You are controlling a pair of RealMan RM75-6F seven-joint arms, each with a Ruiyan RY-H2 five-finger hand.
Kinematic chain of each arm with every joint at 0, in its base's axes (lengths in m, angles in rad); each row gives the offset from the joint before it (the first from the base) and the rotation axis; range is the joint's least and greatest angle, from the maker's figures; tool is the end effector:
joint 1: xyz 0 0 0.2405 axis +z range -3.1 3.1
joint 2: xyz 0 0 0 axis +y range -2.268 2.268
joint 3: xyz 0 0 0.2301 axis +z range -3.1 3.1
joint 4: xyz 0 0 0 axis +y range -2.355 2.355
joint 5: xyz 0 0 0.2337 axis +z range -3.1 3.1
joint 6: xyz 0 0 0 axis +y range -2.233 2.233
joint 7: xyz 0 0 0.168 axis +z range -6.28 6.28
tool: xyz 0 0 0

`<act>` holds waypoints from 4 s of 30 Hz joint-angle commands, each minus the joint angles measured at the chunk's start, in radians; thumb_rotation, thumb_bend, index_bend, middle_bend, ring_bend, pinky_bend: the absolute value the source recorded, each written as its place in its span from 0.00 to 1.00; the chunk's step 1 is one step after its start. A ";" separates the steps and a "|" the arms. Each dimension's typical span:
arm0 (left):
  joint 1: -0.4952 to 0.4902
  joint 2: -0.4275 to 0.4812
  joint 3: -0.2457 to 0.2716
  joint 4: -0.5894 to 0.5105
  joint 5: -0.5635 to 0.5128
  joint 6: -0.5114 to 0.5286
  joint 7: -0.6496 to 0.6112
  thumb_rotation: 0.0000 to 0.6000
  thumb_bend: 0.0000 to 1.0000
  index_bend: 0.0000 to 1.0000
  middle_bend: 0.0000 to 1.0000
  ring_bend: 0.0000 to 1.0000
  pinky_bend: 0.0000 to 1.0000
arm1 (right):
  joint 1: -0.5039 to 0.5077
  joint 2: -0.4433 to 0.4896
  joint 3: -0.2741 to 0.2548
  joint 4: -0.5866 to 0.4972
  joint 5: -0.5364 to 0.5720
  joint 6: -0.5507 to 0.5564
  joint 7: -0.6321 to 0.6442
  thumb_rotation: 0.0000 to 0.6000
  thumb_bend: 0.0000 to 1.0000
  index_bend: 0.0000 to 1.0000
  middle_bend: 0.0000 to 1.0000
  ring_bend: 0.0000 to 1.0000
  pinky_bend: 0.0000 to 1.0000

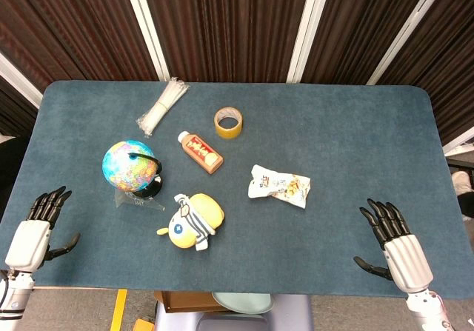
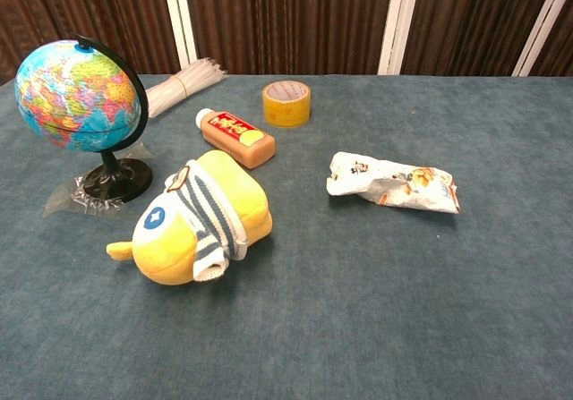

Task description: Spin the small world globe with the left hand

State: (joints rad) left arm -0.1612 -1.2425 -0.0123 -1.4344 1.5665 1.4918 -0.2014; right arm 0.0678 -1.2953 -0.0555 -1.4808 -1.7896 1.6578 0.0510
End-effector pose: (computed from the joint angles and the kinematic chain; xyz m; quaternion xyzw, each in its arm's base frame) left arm -0.2968 0.2210 0.0962 -0.6039 -0.4047 -0.4509 0.5179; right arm -0.2573 -0.1687 0.0771 0.6371 -0.3437 0.4866 0.4891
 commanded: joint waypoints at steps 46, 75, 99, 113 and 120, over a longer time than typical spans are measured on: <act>-0.252 -0.277 -0.260 0.115 -0.211 -0.196 -0.312 1.00 0.31 0.00 0.00 0.00 0.00 | -0.007 0.015 0.004 -0.049 0.024 -0.041 -0.007 1.00 0.13 0.00 0.00 0.00 0.00; -0.290 -0.295 -0.303 0.247 -0.305 -0.286 -0.347 1.00 0.31 0.00 0.00 0.00 0.00 | -0.015 0.023 0.014 -0.057 0.030 -0.034 -0.018 1.00 0.13 0.00 0.00 0.00 0.00; -0.398 -0.353 -0.363 0.422 -0.379 -0.438 -0.392 1.00 0.31 0.00 0.00 0.00 0.01 | -0.019 0.021 0.027 -0.056 0.042 -0.031 -0.032 1.00 0.13 0.00 0.00 0.00 0.00; -0.349 -0.319 -0.375 0.397 -0.347 -0.325 -0.485 1.00 0.35 0.00 0.00 0.00 0.01 | -0.016 0.026 0.017 -0.065 0.026 -0.038 -0.027 1.00 0.13 0.00 0.00 0.00 0.00; -0.277 -0.205 -0.334 0.171 -0.270 -0.253 -0.537 1.00 0.35 0.00 0.00 0.00 0.01 | -0.013 0.025 0.009 -0.067 0.017 -0.047 -0.028 1.00 0.13 0.00 0.00 0.00 0.00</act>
State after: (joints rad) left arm -0.4752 -1.5000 -0.3690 -1.1798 1.2572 1.2013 -0.7136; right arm 0.0545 -1.2704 -0.0463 -1.5471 -1.7722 1.6116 0.0233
